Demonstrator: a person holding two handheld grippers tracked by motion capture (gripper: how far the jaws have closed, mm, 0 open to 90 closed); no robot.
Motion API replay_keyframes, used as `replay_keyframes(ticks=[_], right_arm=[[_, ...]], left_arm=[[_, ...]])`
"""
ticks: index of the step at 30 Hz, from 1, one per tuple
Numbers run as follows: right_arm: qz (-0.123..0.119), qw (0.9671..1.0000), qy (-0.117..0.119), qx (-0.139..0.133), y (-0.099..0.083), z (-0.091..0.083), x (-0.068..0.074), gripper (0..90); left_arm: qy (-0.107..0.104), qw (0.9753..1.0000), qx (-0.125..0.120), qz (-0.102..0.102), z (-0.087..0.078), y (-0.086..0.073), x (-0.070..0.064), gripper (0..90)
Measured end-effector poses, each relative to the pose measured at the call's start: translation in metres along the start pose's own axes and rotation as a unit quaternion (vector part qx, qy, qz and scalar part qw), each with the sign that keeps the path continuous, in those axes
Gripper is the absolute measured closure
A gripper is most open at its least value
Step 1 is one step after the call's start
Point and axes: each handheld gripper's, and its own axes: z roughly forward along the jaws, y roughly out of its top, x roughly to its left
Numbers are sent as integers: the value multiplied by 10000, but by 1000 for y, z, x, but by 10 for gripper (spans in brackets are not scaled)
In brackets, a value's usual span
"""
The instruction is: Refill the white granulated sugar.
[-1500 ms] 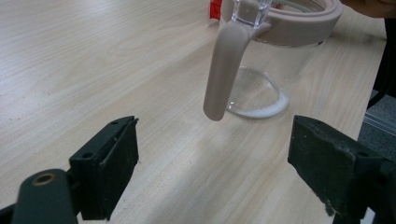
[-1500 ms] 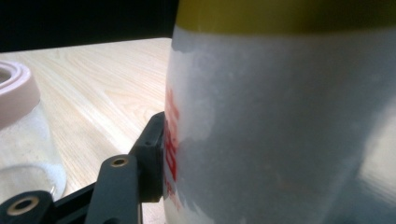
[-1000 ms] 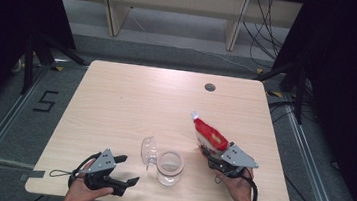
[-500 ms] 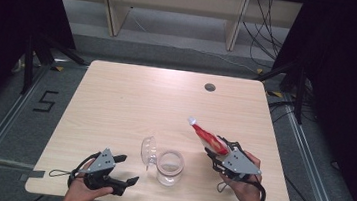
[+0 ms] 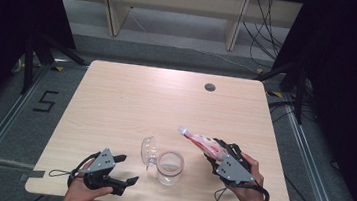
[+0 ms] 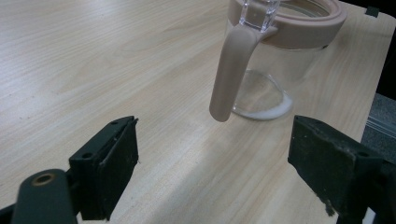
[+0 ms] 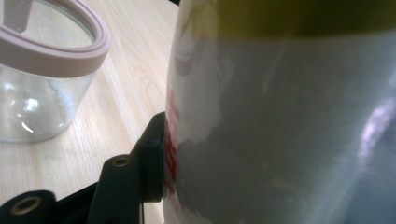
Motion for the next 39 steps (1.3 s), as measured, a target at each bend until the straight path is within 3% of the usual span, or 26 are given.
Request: replay_keyframes(ticks=[1, 5, 11, 13, 15, 16, 18, 20, 21, 22, 26, 27, 28, 29, 34, 35, 36, 37, 38, 39], right_arm=[[-39, 10000, -7, 32, 1, -2, 1, 480], [-646, 9977, -111, 185, 9, -9, 5, 481], [-1169, 9926, -27, 320, 14, -6, 11, 482], [-1218, 9916, -57, 425, 14, -6, 14, 482], [-1554, 9867, -91, 474, 15, -4, 14, 483], [-1522, 9868, -81, 554, 15, -5, 16, 483], [-1749, 9836, -81, 439, 16, -3, 15, 483], [-1868, 9809, -108, 523, 18, -4, 17, 483], [-2102, 9764, -90, 495, 20, -4, 15, 484], [-1922, 9800, -111, 511, 19, -4, 18, 484], [-2057, 9770, -89, 550, 20, -4, 19, 485], [-2282, 9720, -89, 554, 22, -4, 18, 485], [-2375, 9695, -128, 588, 23, -4, 18, 485], [-2144, 9746, -118, 637, 20, -4, 21, 485], [-2249, 9722, -50, 643, 22, -7, 21, 486], [-2318, 9704, -75, 677, 23, -8, 21, 486], [-2568, 9643, -93, 633, 25, -7, 19, 486], [-2408, 9685, -81, 622, 23, -6, 21, 487], [-2557, 9644, -102, 664, 25, -7, 21, 487], [-2564, 9639, -123, 712, 24, -8, 21, 487]], left_arm=[[1, 10000, 3, 15, 0, 0, 0, 156], [2, 10000, 21, -1, 1, 0, 0, 155], [-9, 10000, 63, 38, 2, -1, -1, 154], [-24, 10000, 58, 29, 3, -1, -1, 154], [-24, 10000, 33, -12, 3, -1, -1, 153], [-20, 10000, 32, -15, 3, -1, -1, 153], [-24, 10000, 7, -10, 3, -1, -2, 154], [-27, 10000, 74, 3, 4, -1, -2, 153], [-17, 9999, 91, 45, 3, -1, -1, 154], [-17, 9999, 98, 35, 4, -1, -1, 154], [-20, 9999, 92, 37, 3, -1, -1, 154], [-31, 10000, 82, 30, 3, -1, -1, 154], [-5, 10000, 92, 34, 3, -1, -1, 154], [-7, 10000, 87, 32, 3, -1, -1, 154], [-12, 10000, 86, 24, 3, -1, -2, 154], [-10, 10000, 87, 28, 3, -1, -1, 154], [-9, 10000, 89, 30, 3, -1, -1, 154], [-9, 10000, 87, 24, 3, -1, -1, 154], [-18, 10000, 82, 30, 3, -1, -1, 154], [-24, 10000, 53, 25, 3, -1, -1, 154]])
